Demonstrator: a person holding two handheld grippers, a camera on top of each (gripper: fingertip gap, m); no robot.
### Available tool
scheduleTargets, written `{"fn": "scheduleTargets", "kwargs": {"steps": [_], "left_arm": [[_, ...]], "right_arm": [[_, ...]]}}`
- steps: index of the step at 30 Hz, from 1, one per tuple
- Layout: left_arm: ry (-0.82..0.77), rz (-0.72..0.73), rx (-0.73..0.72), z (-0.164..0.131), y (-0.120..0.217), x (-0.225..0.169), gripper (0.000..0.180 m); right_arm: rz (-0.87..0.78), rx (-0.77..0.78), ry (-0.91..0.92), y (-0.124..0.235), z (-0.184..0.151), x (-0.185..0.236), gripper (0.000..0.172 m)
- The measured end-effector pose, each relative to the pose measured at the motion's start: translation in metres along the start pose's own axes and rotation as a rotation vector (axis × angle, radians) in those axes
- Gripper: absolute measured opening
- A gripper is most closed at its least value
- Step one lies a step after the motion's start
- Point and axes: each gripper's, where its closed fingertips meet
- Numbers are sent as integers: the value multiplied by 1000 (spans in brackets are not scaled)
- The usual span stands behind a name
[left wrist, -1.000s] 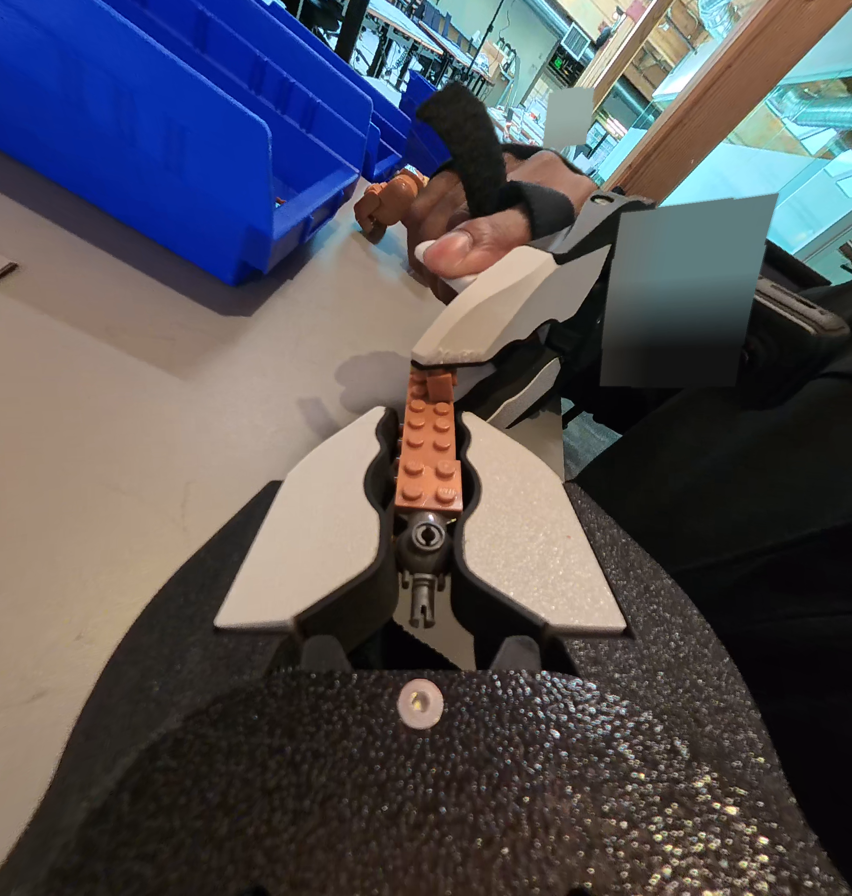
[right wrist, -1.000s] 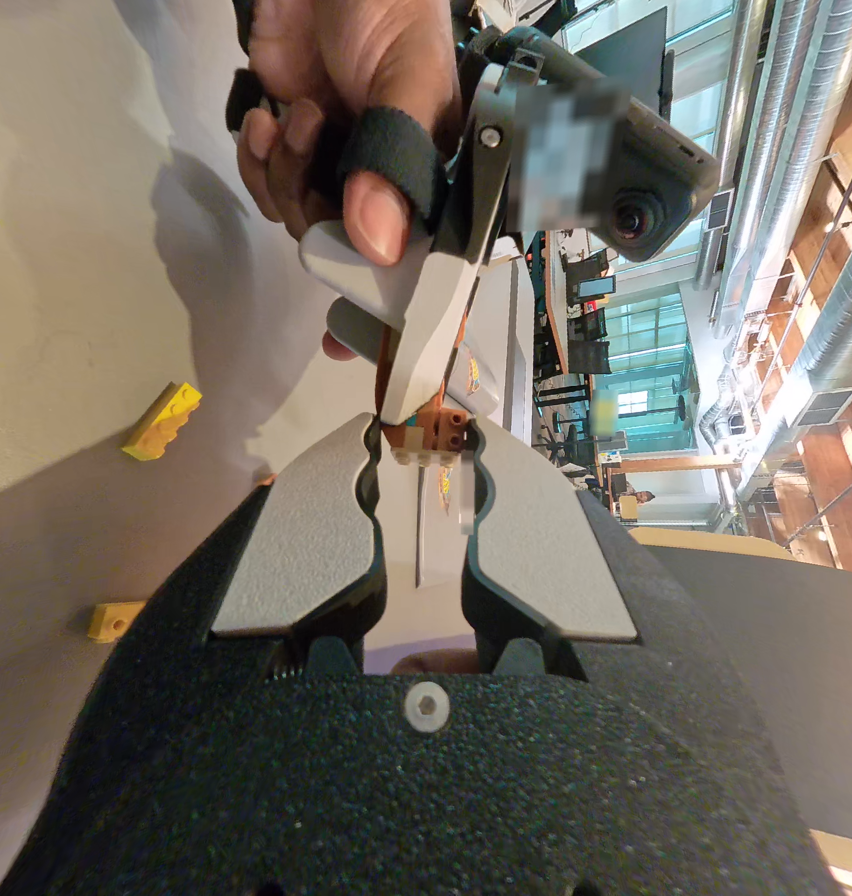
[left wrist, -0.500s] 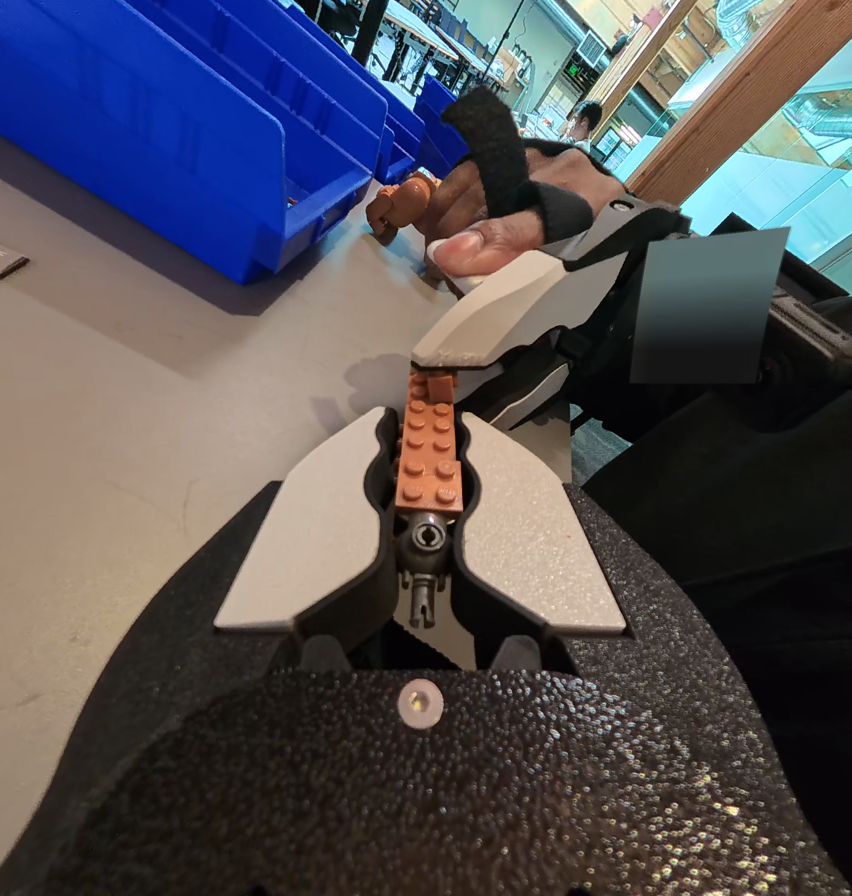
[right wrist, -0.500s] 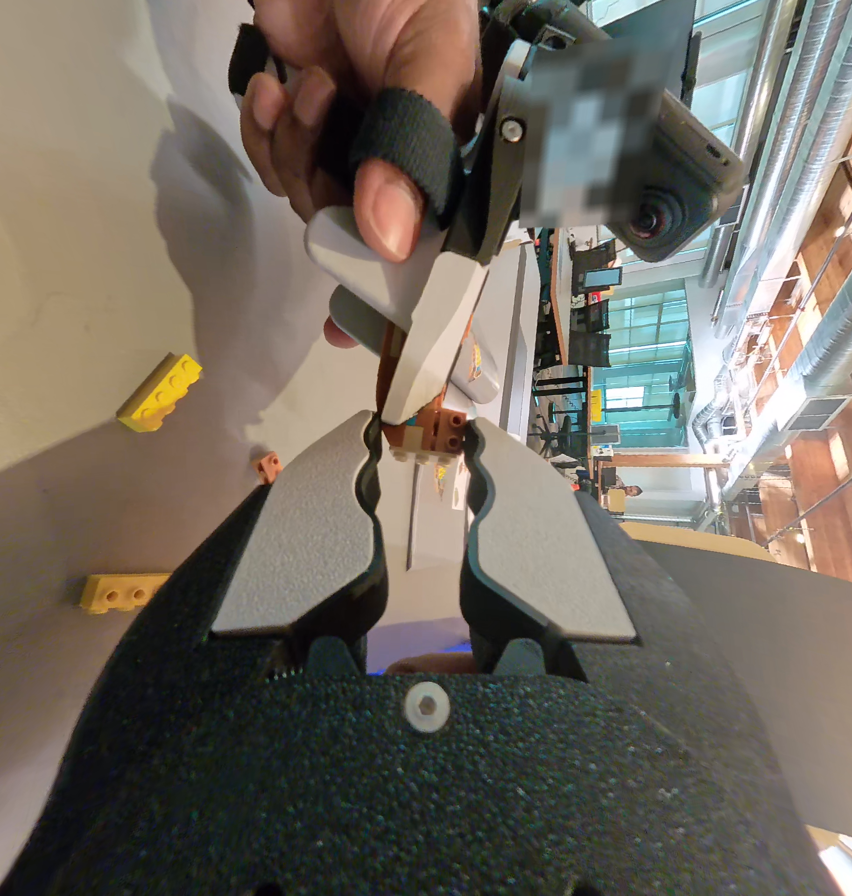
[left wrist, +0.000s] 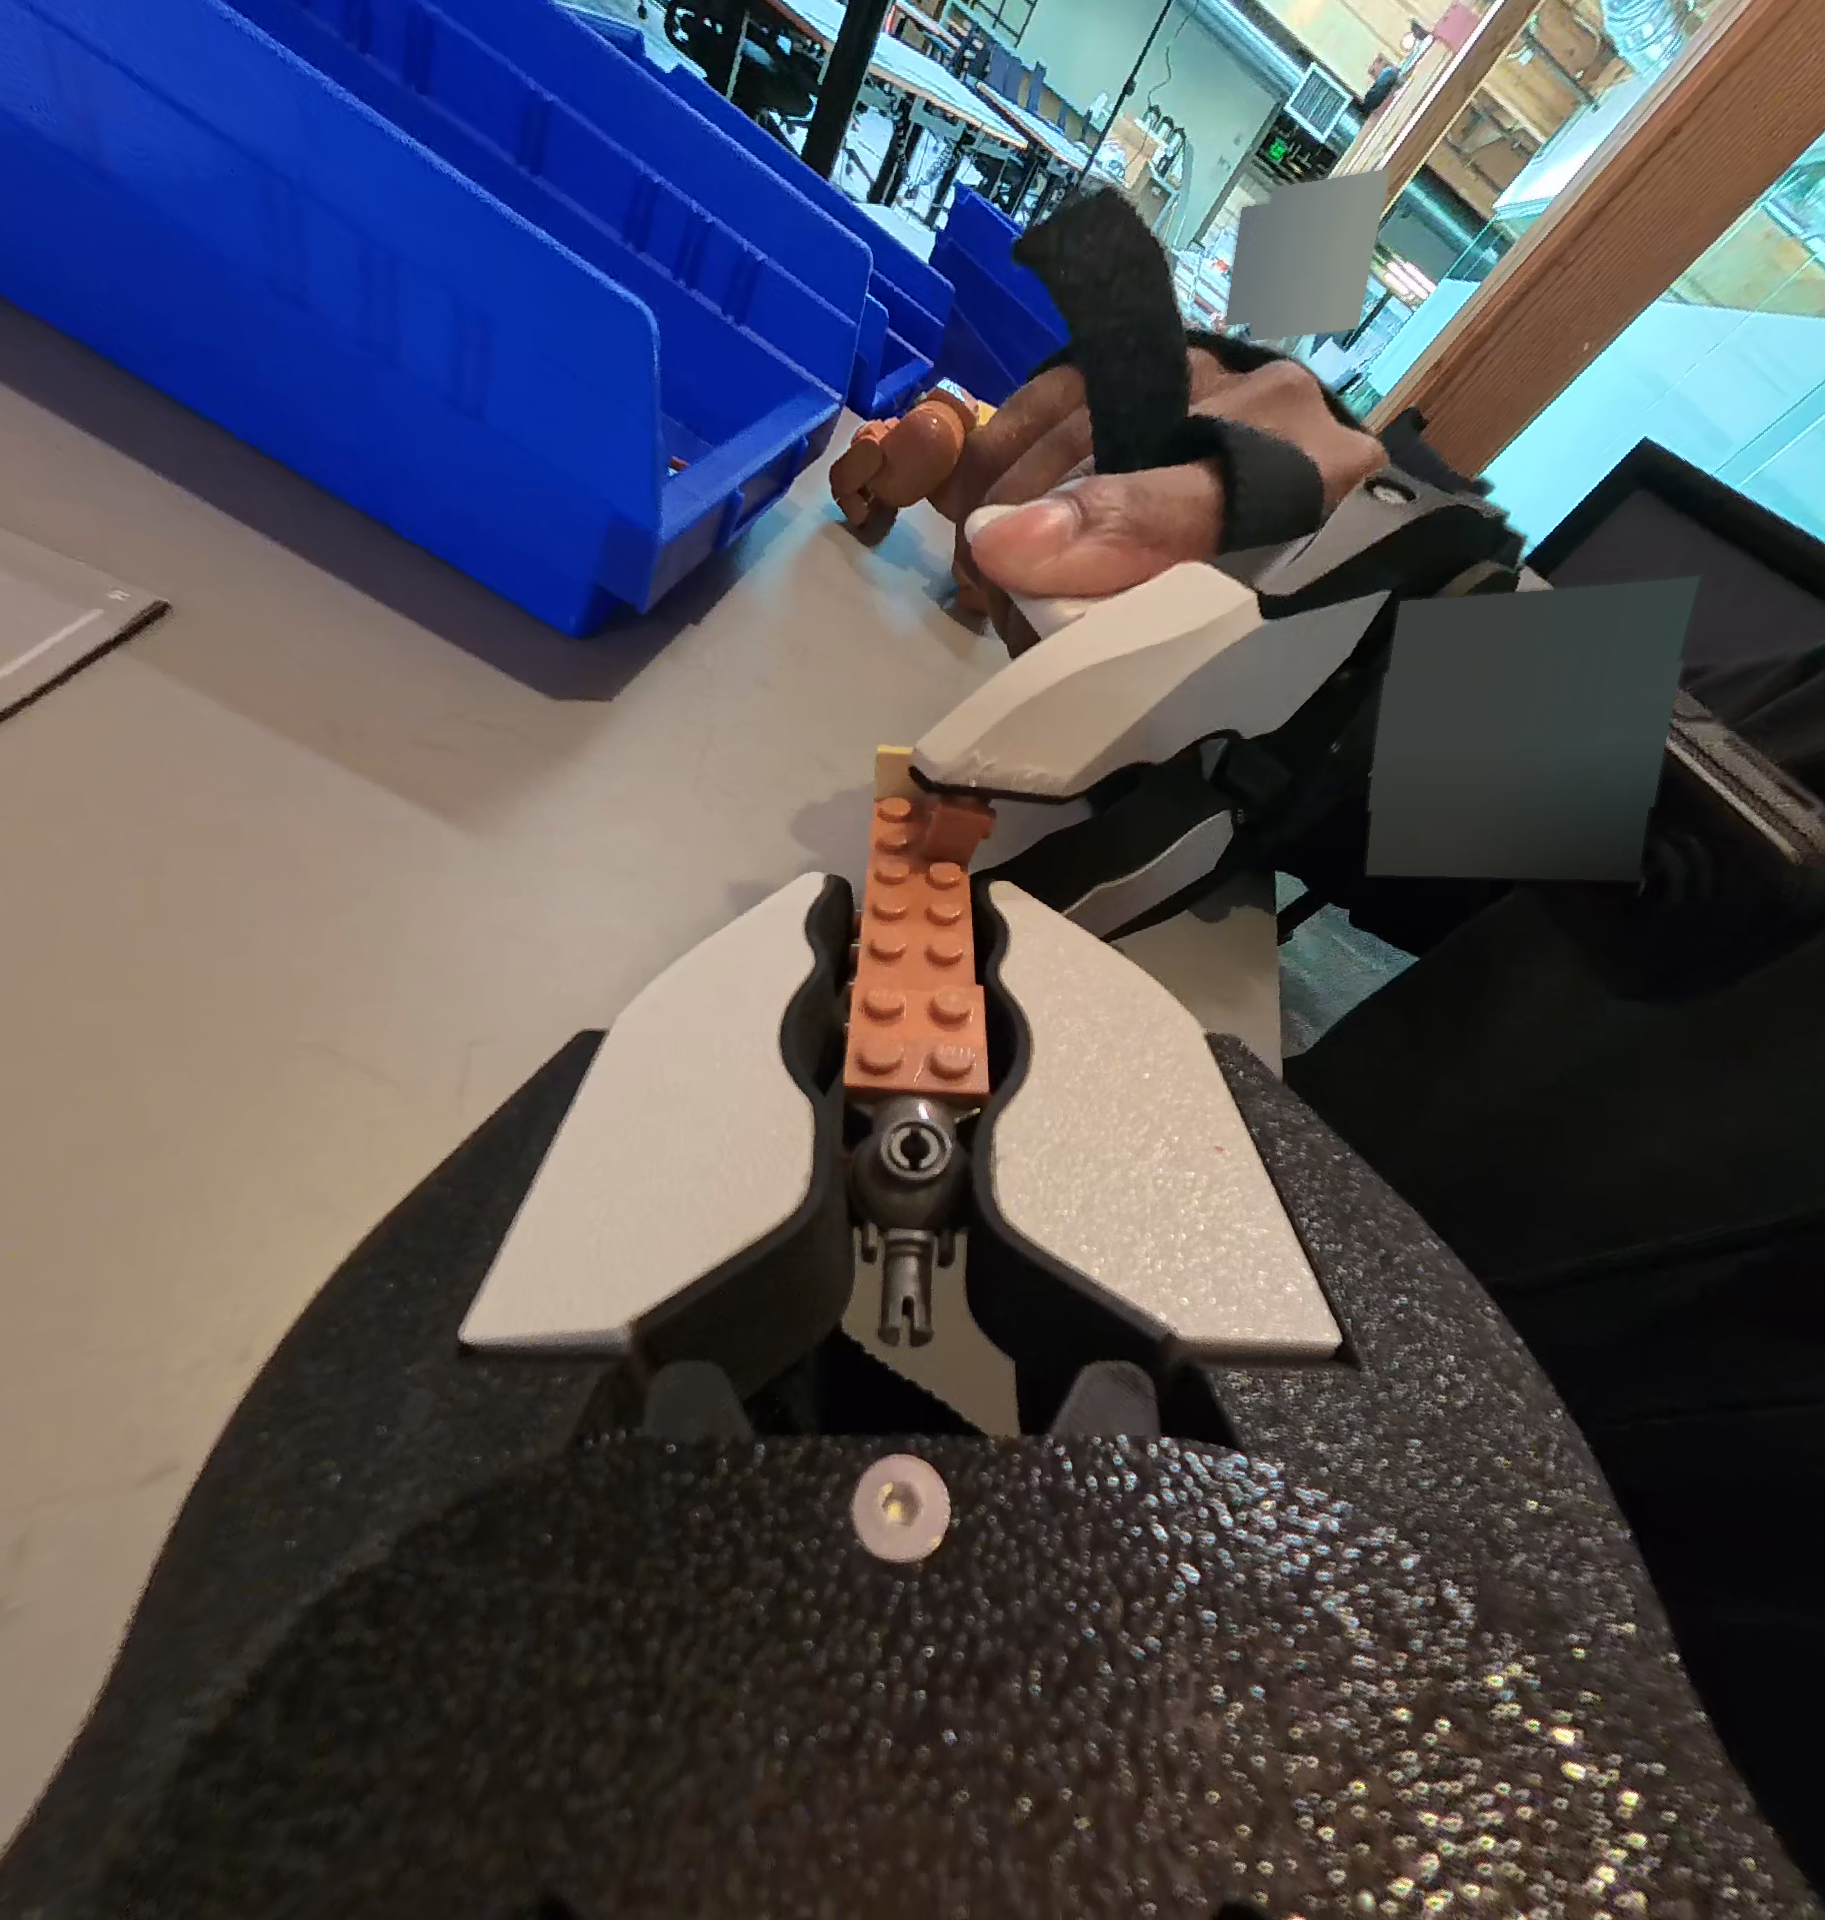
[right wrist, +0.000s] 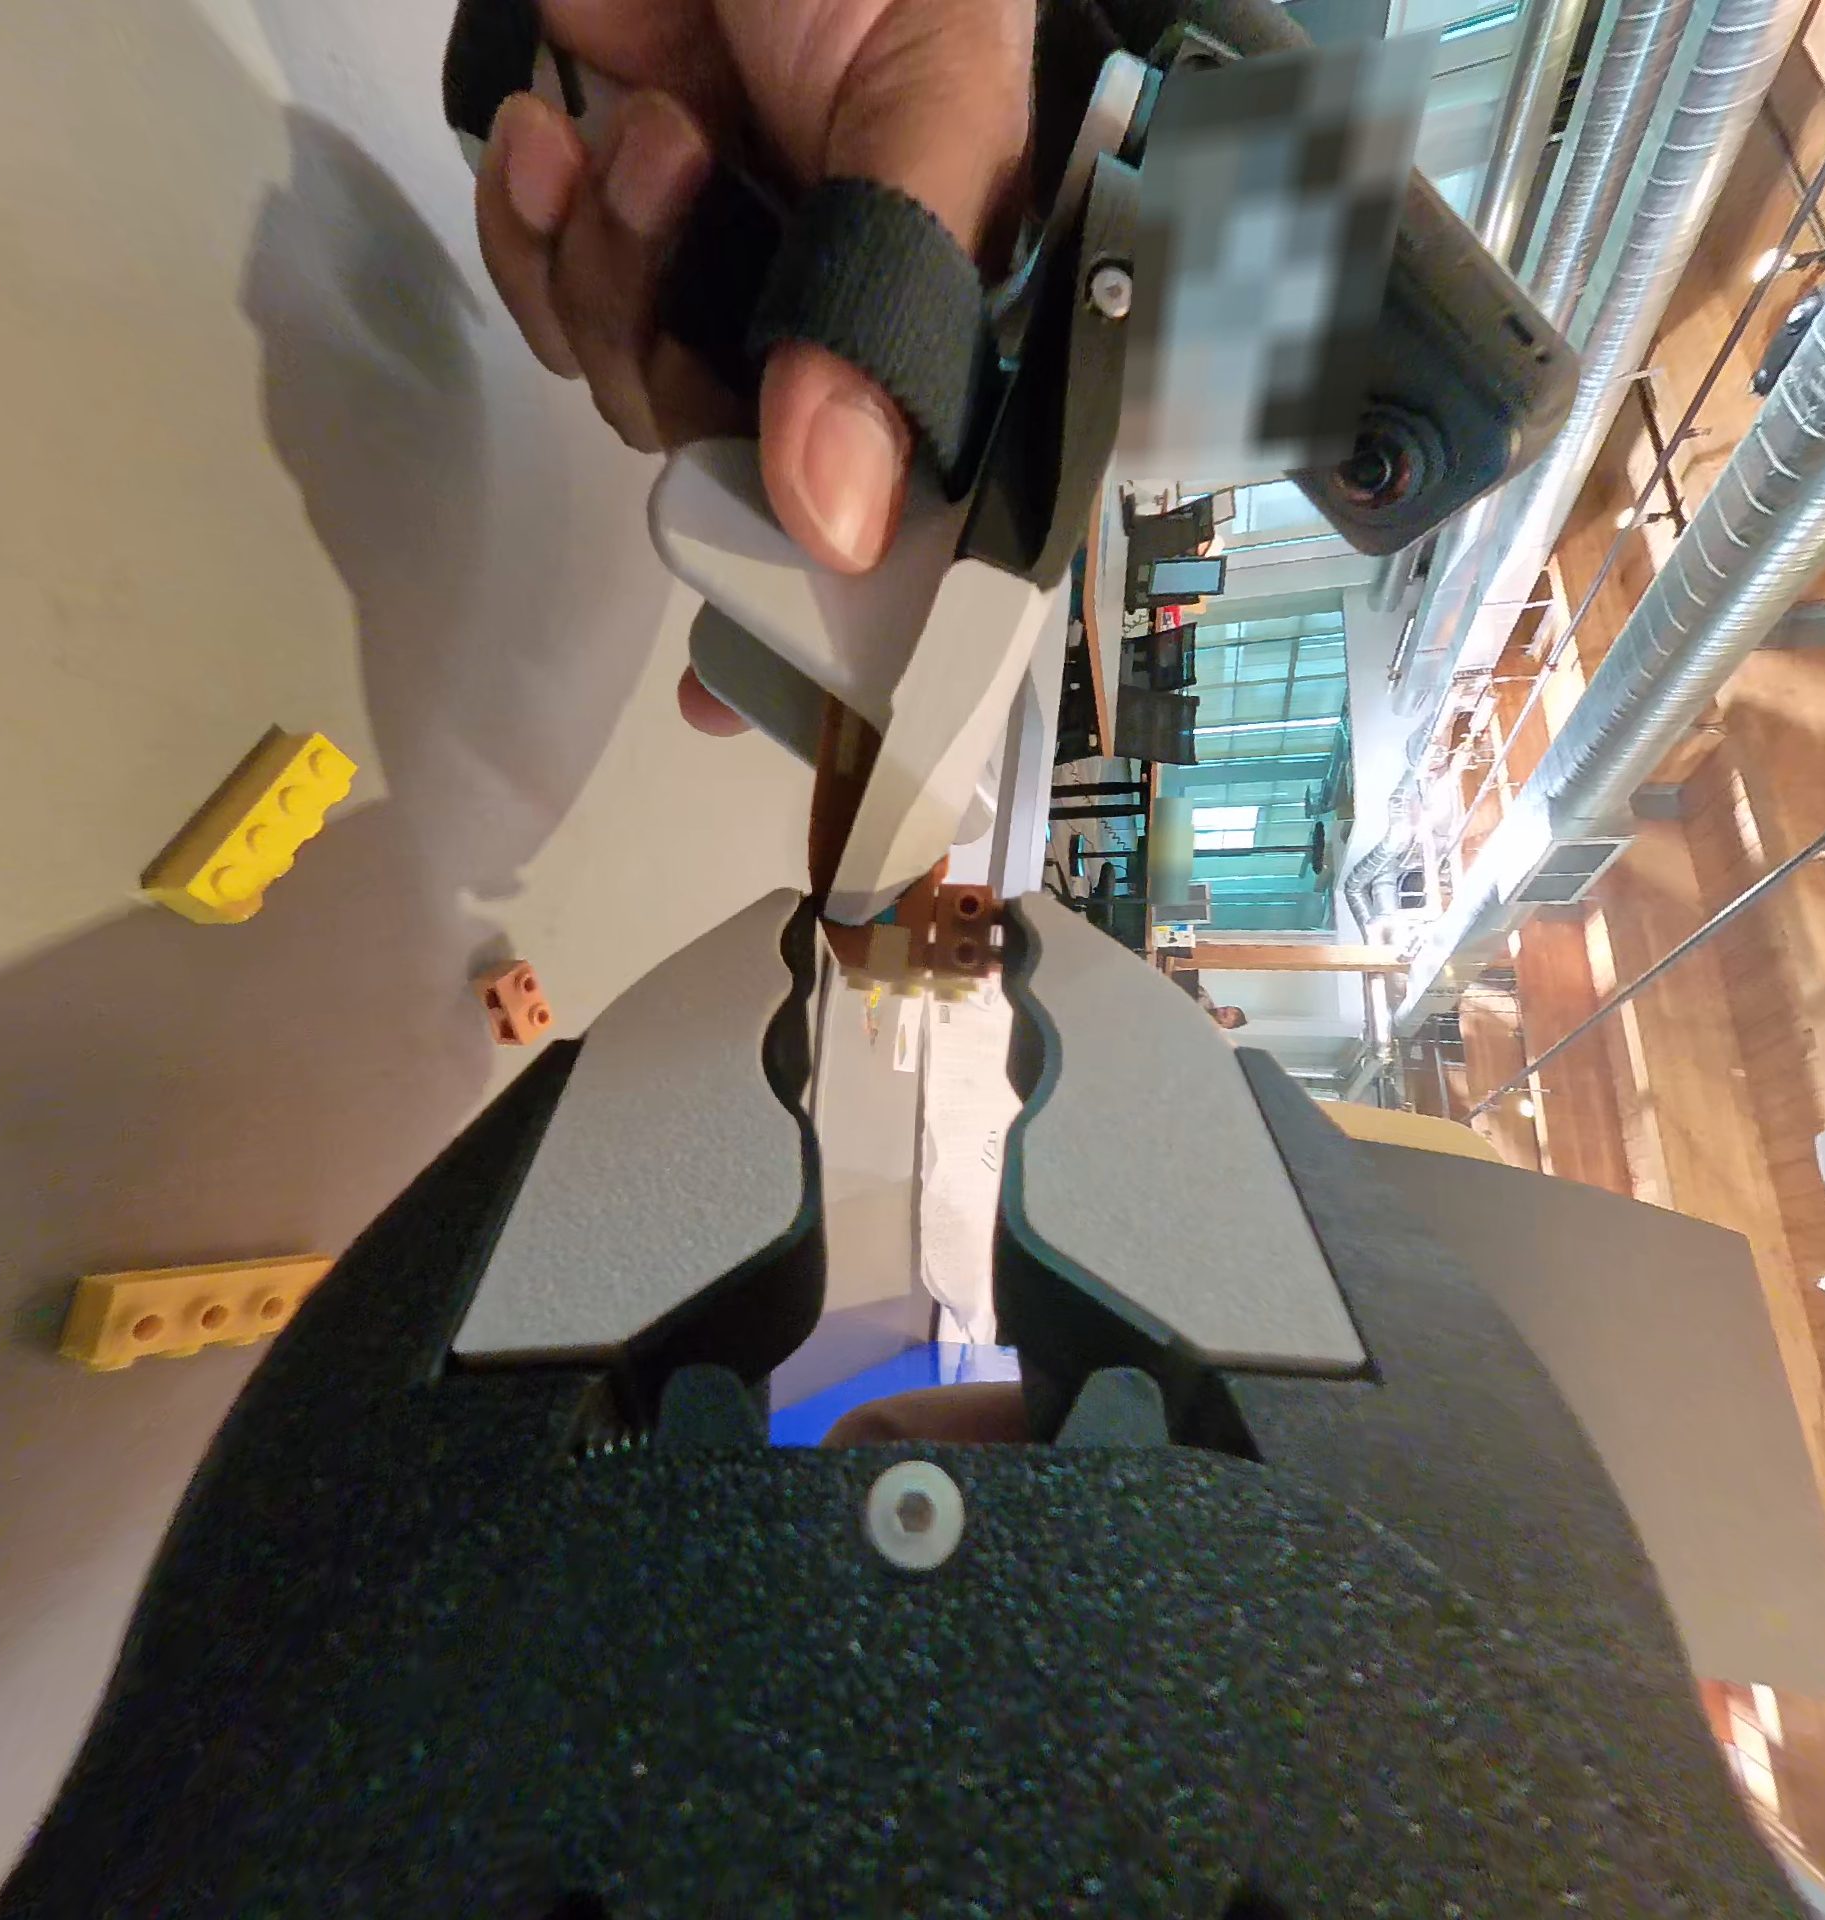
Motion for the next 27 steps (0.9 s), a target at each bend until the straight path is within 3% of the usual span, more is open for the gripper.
{"fn": "scheduleTargets", "kwargs": {"steps": [10, 27], "left_arm": [[-114, 27, 3, 3, 0, -5, 21], [-94, -19, -17, 2, -3, -8, 21]], "right_arm": [[0, -24, -15, 4, 2, -3, 33], [67, -21, -54, 8, 1, -1, 32]]}}
Point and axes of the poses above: each gripper's, where its closed fingertips meet, y back along the fingers, z out of its top, x = y × z across the jaws, and after that the axes turned 2 degrees about -x, right-handed
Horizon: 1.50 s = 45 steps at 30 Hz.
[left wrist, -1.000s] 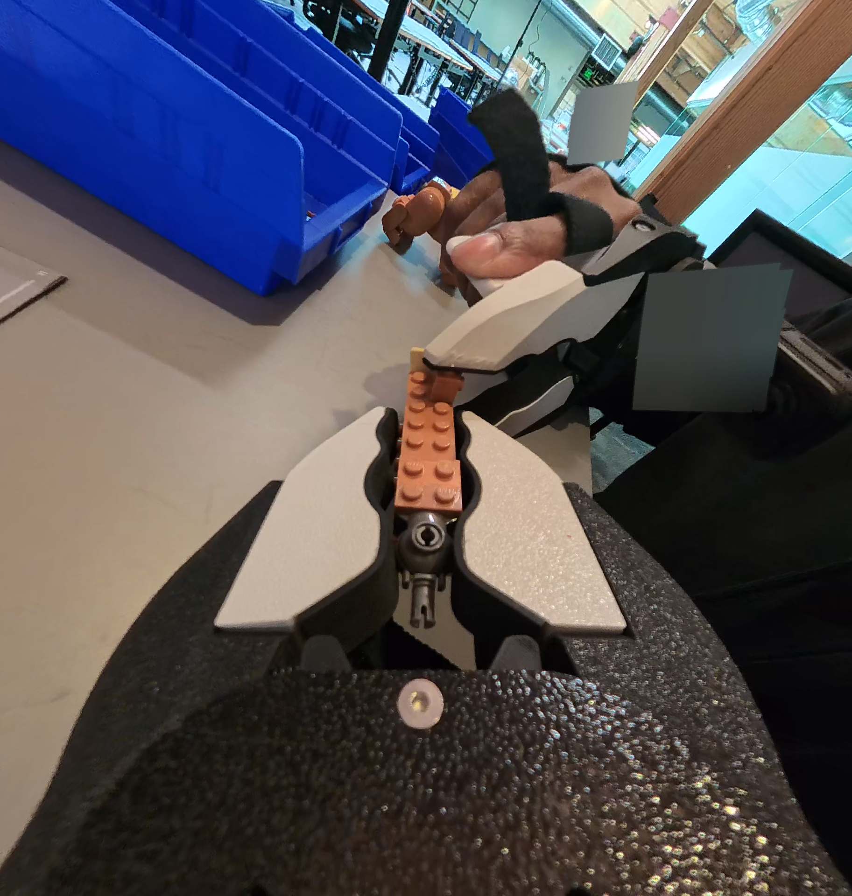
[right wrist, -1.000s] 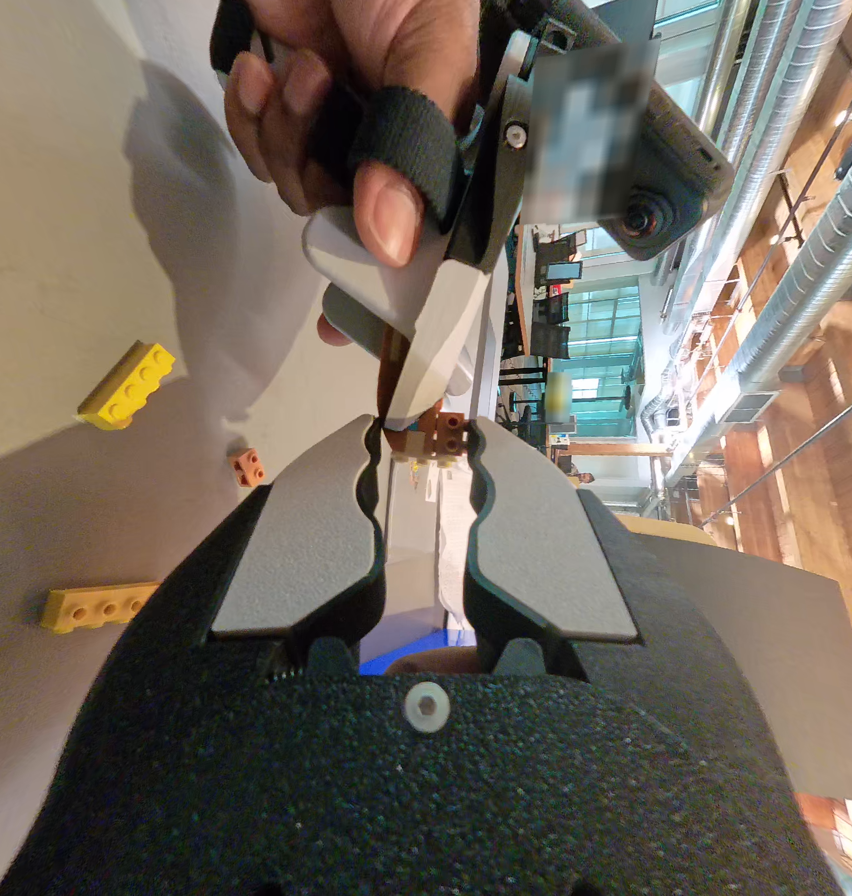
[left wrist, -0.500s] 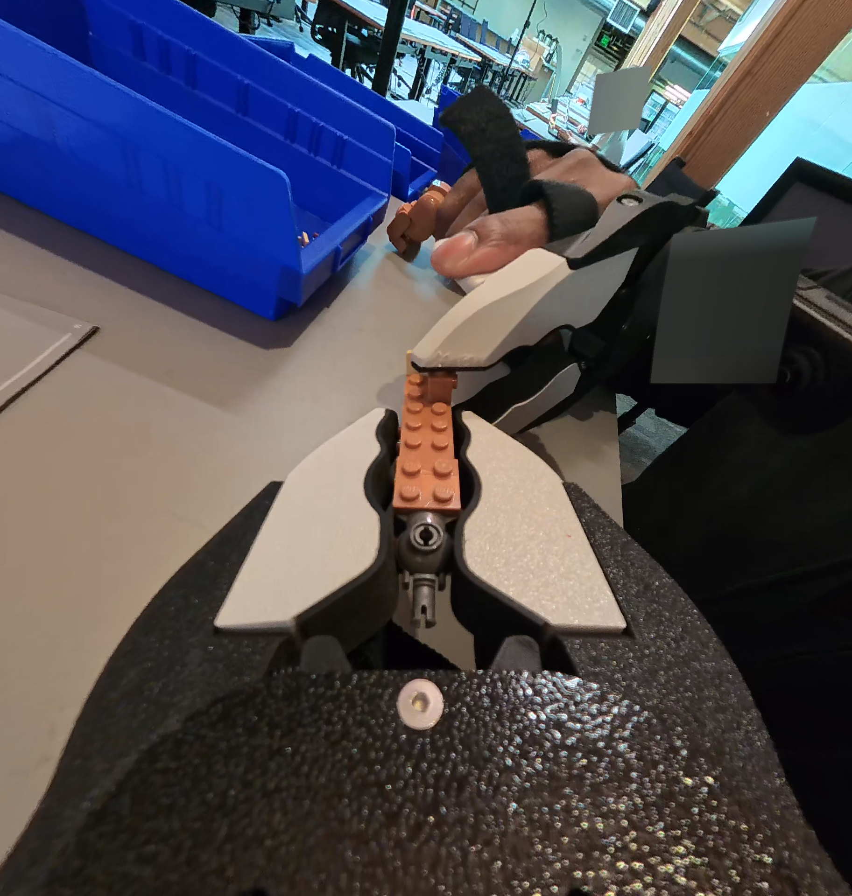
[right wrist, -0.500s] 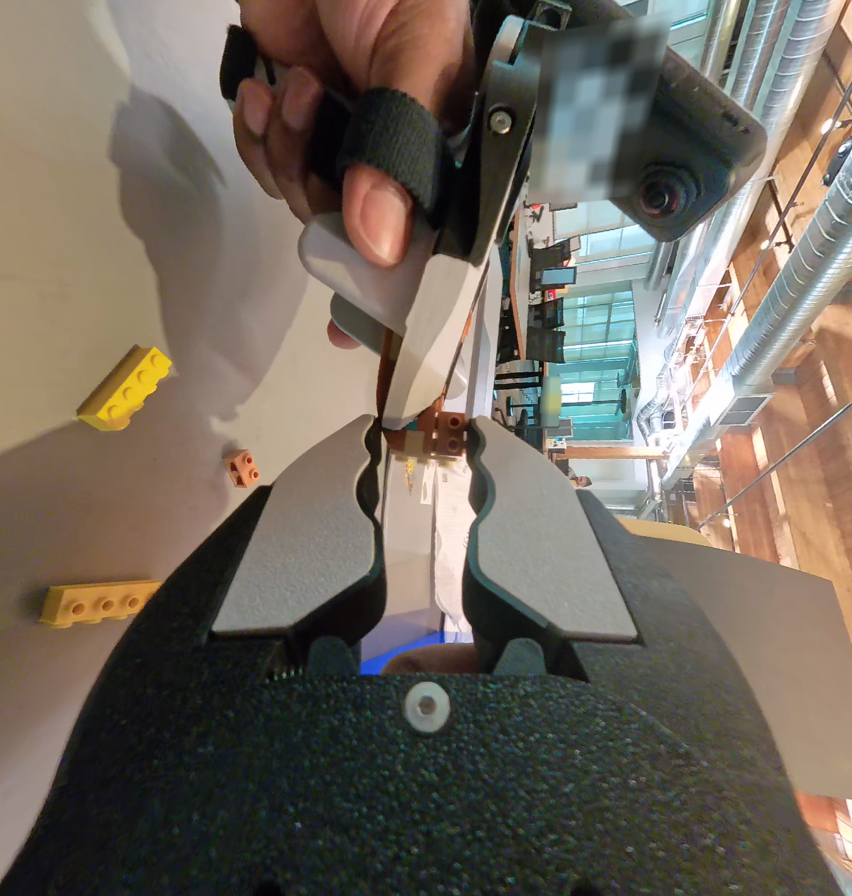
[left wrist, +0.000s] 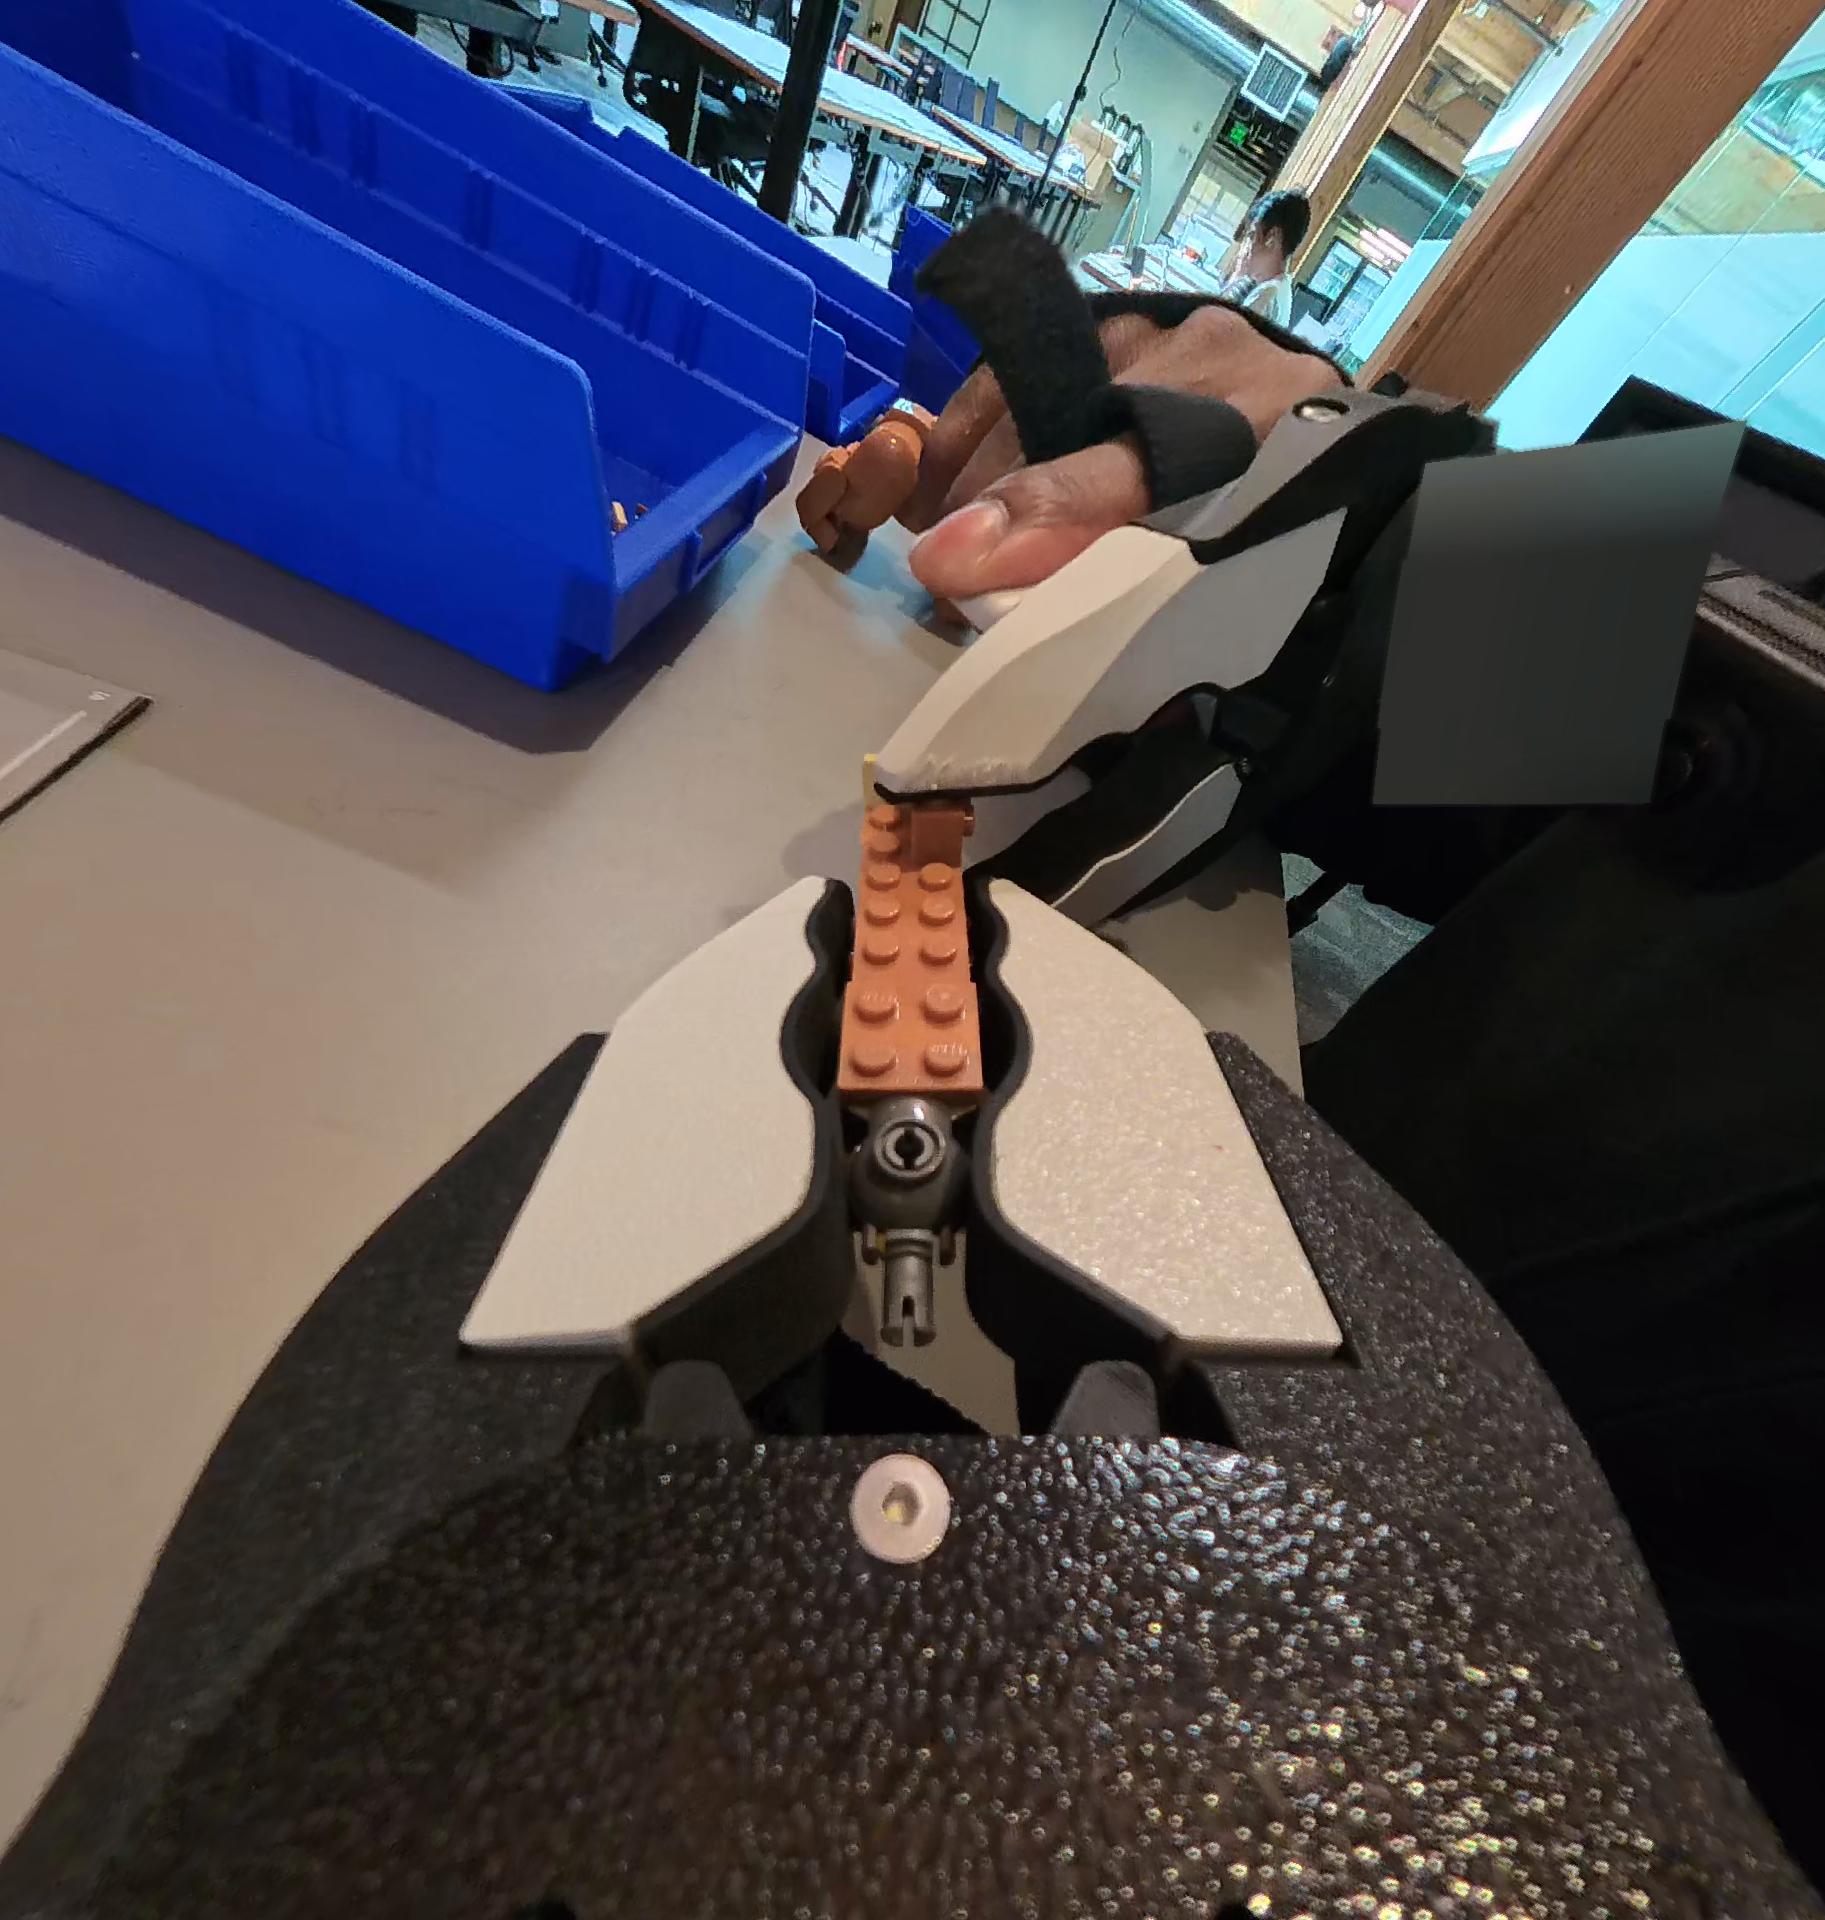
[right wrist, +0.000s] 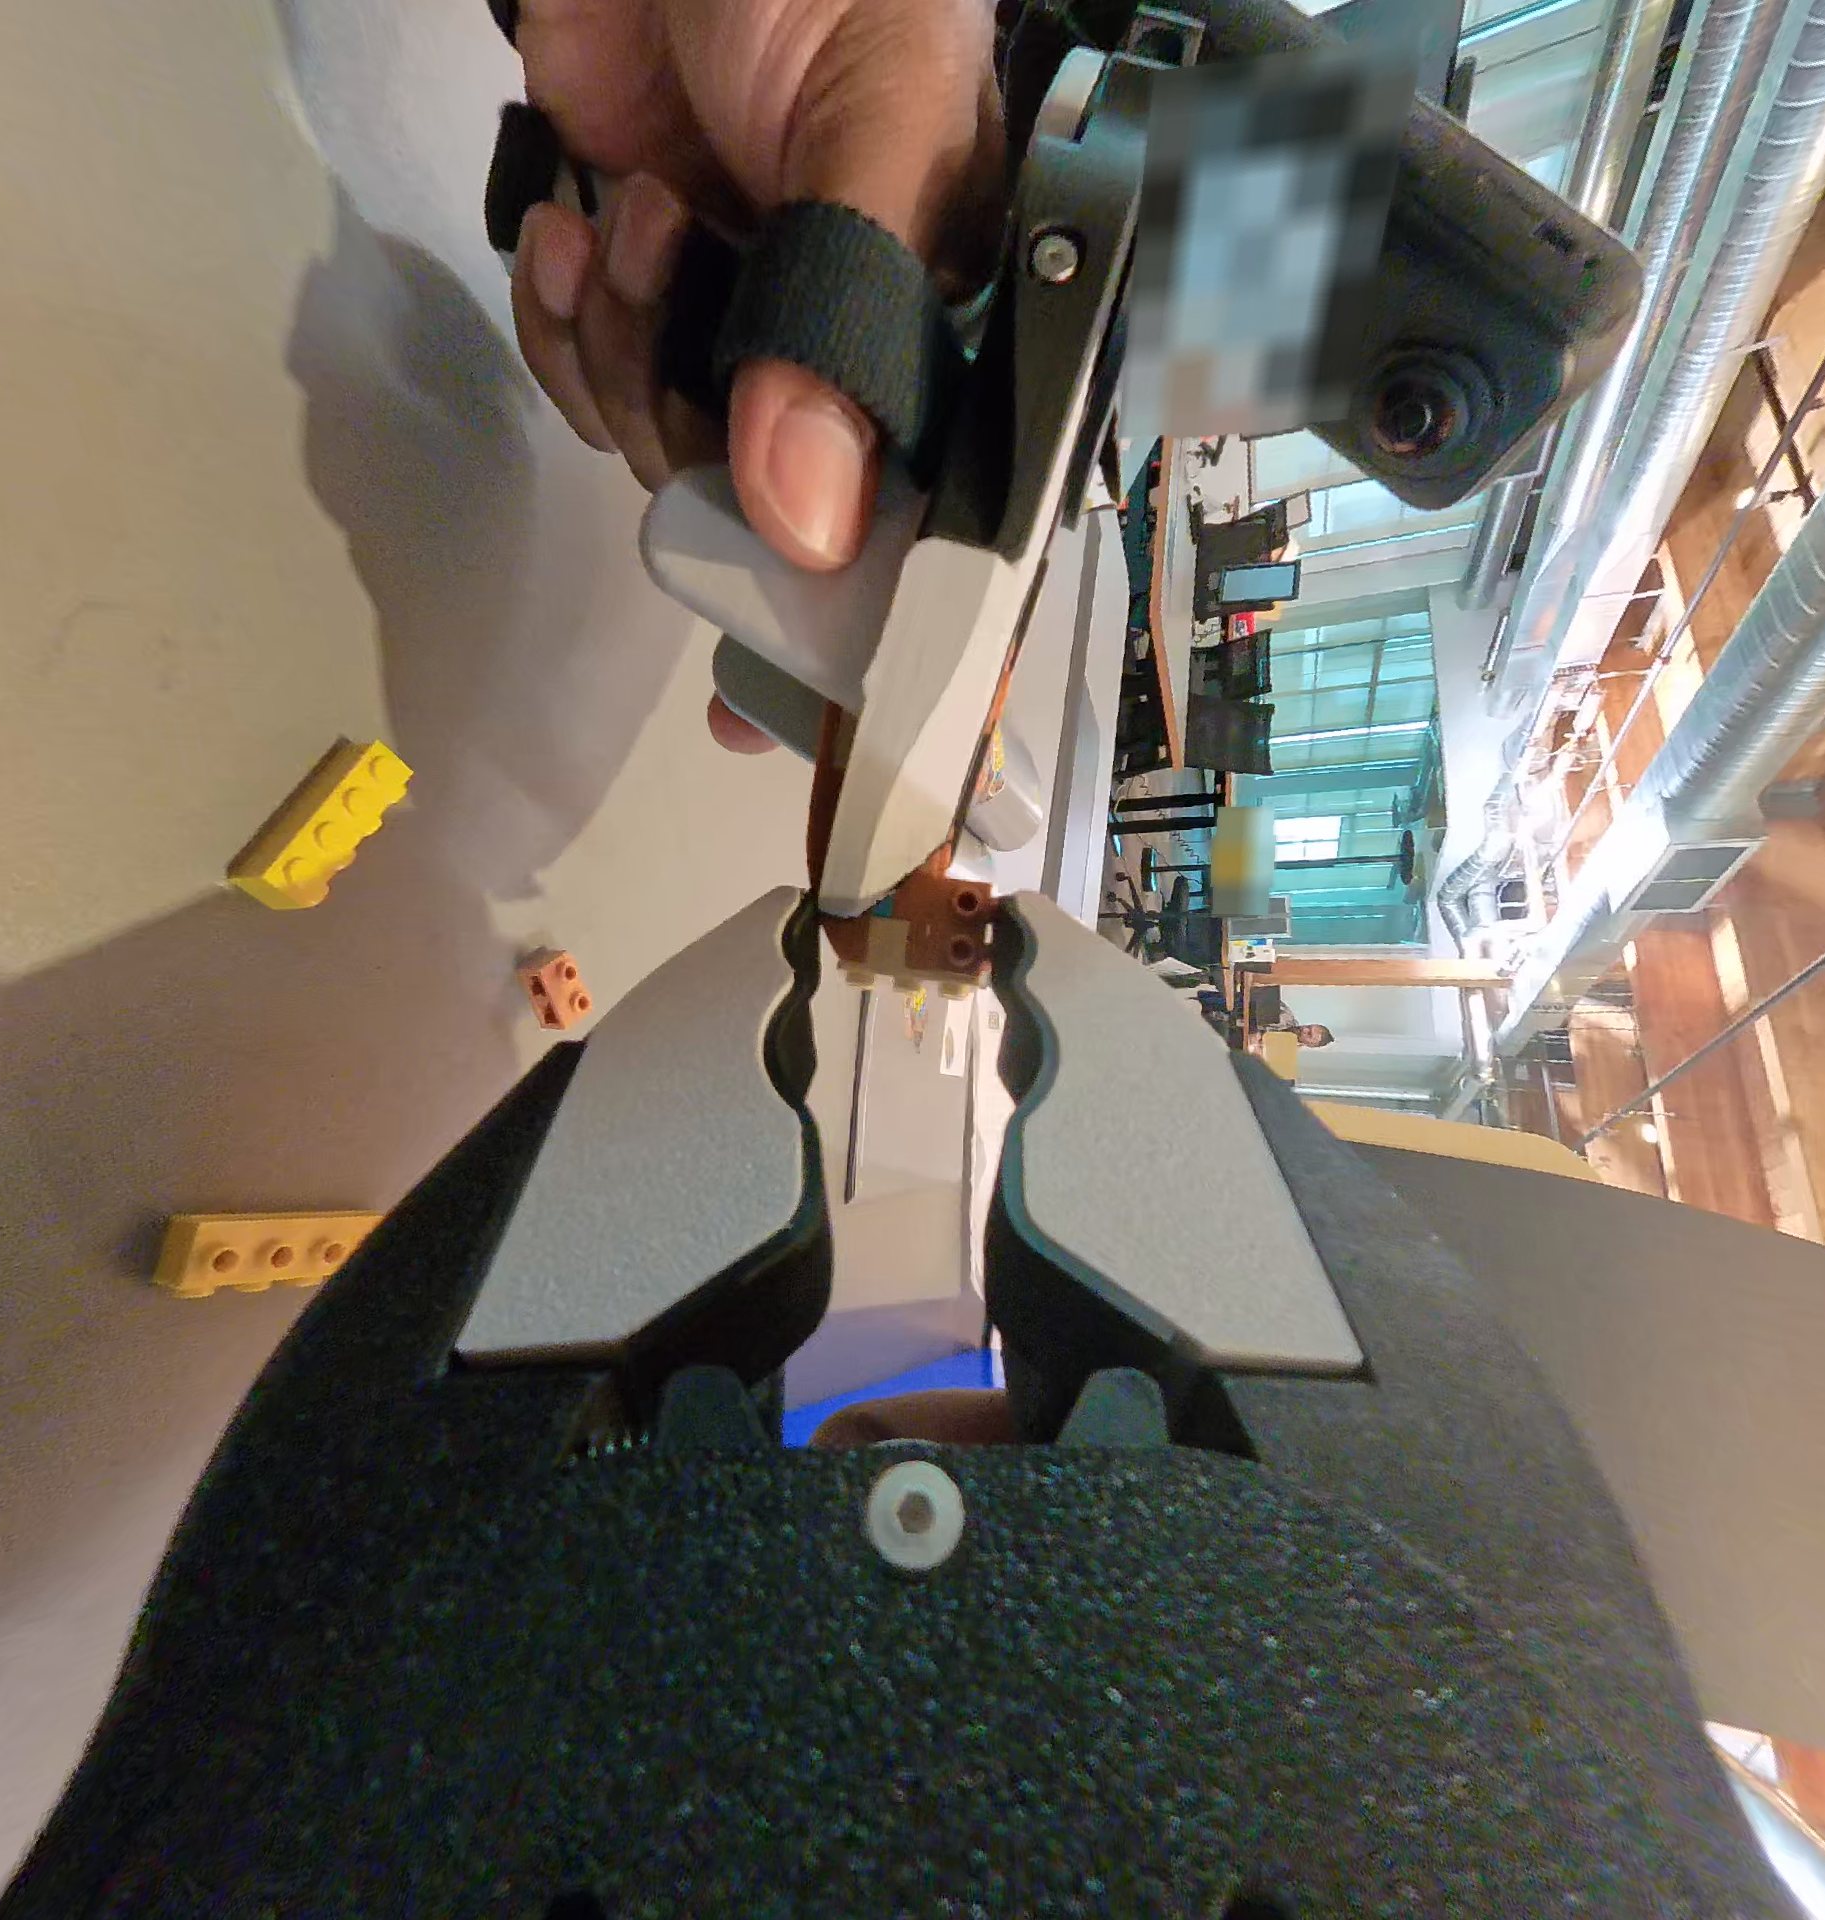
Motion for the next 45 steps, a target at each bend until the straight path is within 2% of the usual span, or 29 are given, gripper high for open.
{"fn": "scheduleTargets", "kwargs": {"steps": [8, 11, 15, 19, 22, 25, 27, 29, 32, 35, 40, 45], "left_arm": [[39, -20, -27, 3, 1, 3, 21], [91, -38, -51, 4, 5, 6, 21], [133, -85, -69, 2, 9, 5, 21], [97, -79, -72, 3, 11, 4, 21], [-19, -3, -76, 6, 13, 8, 21], [-242, 157, -70, 11, 19, 16, 22], [-386, 256, -84, 16, 25, 19, 22], [-516, 342, -108, 21, 32, 20, 22], [-691, 450, -118, 26, 38, 20, 22], [-878, 521, -112, 27, 39, 15, 22], [-1108, 537, -122, 26, 36, 2, 22], [-1170, 506, -137, 23, 36, -2, 22]], "right_arm": [[-58, -14, -11, -3, -2, -4, 34], [-118, -26, -36, 0, -2, -12, 46], [-97, -41, -72, 1, -3, -12, 50], [-82, -49, -53, -1, 0, -6, 50], [-94, -49, -60, 0, 1, -7, 50], [-102, -46, -197, 4, -4, -9, 47], [-85, -47, -394, 5, -9, -10, 45], [-33, -76, -682, 6, -11, -9, 49], [69, -225, -1125, 9, 2, -13, 57], [147, -382, -1375, 12, 19, -20, 59], [217, -451, -1459, 6, 29, -19, 57], [271, -481, -1467, 2, 35, -15, 49]]}}
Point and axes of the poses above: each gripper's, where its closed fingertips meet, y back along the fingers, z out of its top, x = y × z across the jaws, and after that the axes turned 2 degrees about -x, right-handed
